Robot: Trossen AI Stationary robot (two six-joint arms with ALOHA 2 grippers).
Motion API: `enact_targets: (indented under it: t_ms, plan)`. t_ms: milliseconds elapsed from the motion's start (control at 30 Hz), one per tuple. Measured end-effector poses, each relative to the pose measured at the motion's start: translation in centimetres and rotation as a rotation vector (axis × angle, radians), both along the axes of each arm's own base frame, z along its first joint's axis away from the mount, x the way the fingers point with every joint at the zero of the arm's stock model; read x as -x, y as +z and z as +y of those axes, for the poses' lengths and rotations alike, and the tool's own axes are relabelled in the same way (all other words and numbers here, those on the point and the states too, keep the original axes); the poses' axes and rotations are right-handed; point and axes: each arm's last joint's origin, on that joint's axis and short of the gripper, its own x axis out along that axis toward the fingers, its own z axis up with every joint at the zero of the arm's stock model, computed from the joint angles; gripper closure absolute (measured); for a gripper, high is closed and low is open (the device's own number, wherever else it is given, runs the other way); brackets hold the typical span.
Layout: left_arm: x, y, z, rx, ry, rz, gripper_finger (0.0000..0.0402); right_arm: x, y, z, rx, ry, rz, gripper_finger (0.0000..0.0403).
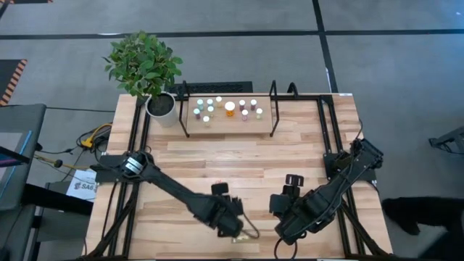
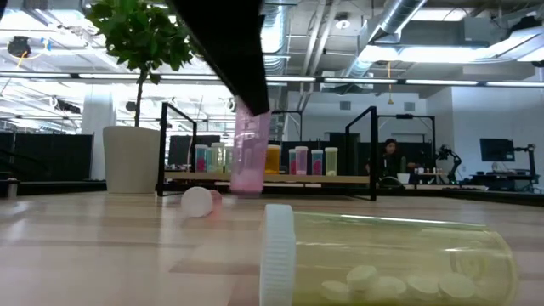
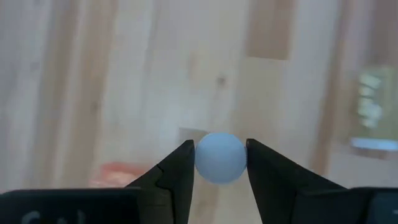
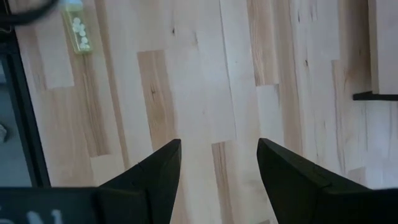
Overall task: Pick and place medicine bottles onto shelf by color
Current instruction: Put the pink pill bottle on the shelf
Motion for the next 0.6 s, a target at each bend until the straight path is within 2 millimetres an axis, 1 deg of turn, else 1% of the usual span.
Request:
enact_targets:
  t_ms: [167, 267, 367, 467, 600]
  plan:
    - [-1.3, 1.4, 3.1, -0.013, 0.066, 0.021, 0.0279, 0.7, 0.5, -0.6, 0.007, 0.04, 0.0, 0.0168]
    - [-2.1, 2.0, 5.2, -0.011, 0.116, 0.024, 0.0279, 1.6, 0.3, -1.4, 0.025, 0.046, 0.011, 0.0168]
    - [-3.1, 2.5, 7.3, 0.001, 0.175, 0.004, 0.0279, 3.0, 0.1, -2.4, 0.03, 0.027, 0.019, 0.0168]
    - [-3.9, 3.1, 9.9, 0.012, 0.23, -0.006, 0.0279, 4.4, 0.0, -3.5, 0.022, 0.002, 0.01, 0.0168]
    - [-4.5, 4.1, 13.8, 0.012, 0.281, 0.018, 0.0279, 5.9, -0.3, -5.0, 0.001, -0.02, -0.012, 0.0168]
